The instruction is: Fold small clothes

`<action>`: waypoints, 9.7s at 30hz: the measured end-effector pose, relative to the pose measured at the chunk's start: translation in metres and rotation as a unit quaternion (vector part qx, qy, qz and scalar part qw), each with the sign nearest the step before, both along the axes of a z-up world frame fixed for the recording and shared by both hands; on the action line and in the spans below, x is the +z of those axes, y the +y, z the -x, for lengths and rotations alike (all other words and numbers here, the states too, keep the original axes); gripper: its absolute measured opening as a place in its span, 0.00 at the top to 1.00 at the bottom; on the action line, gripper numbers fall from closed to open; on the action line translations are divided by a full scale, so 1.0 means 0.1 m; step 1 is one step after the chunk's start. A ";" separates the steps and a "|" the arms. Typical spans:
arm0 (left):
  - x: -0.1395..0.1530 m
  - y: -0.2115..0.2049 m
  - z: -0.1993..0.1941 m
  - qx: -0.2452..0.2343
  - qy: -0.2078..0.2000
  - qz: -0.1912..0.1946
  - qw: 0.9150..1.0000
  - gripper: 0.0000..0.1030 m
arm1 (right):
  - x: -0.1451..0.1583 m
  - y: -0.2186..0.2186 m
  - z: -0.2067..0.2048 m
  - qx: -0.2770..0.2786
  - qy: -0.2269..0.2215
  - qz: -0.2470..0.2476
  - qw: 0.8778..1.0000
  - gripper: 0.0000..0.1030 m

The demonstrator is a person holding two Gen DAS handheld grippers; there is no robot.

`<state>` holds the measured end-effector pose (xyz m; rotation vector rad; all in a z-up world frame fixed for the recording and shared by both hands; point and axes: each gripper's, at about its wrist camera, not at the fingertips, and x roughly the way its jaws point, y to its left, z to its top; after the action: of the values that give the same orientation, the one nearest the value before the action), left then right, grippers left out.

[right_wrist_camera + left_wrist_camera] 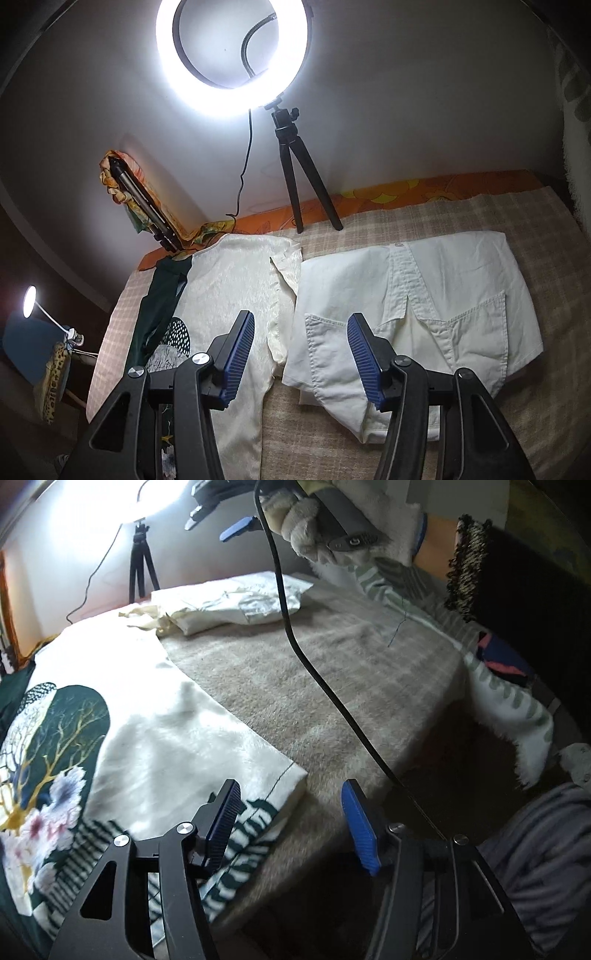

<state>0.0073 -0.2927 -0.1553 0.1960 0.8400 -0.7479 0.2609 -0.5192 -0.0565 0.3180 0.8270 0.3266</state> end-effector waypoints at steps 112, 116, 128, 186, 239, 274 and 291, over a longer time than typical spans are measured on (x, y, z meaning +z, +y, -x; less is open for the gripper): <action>0.11 3.52 0.13 0.304 0.059 0.122 0.943 0.66 | -0.42 2.81 0.37 0.141 0.056 0.059 0.987 0.72; -0.03 3.55 0.08 0.295 0.093 0.115 0.944 0.66 | -0.48 2.54 0.81 0.124 0.055 0.091 0.987 0.69; -0.29 3.53 0.07 0.284 0.150 0.114 0.940 0.66 | -1.10 1.98 2.12 0.130 0.148 0.058 0.979 0.64; 0.08 3.63 -1.77 0.304 0.115 0.148 0.934 0.99 | -1.14 1.71 0.51 0.053 0.159 -0.134 0.977 1.00; 0.12 3.93 -3.59 0.328 0.091 0.127 0.932 0.46 | -0.77 1.65 -1.13 0.072 0.030 -0.002 0.997 0.46; -0.19 3.59 -4.53 0.307 0.054 0.119 0.943 0.98 | -1.07 2.15 -2.36 0.080 0.030 -0.006 0.996 0.99; 0.44 3.57 -3.83 0.278 0.001 0.133 0.951 0.98 | -0.37 2.04 -1.67 0.095 -0.041 0.000 0.995 0.99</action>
<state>0.3904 0.0640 -0.1110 -0.2770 0.7380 -0.3218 0.4283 -0.3157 -0.0938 0.2237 0.7772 0.5135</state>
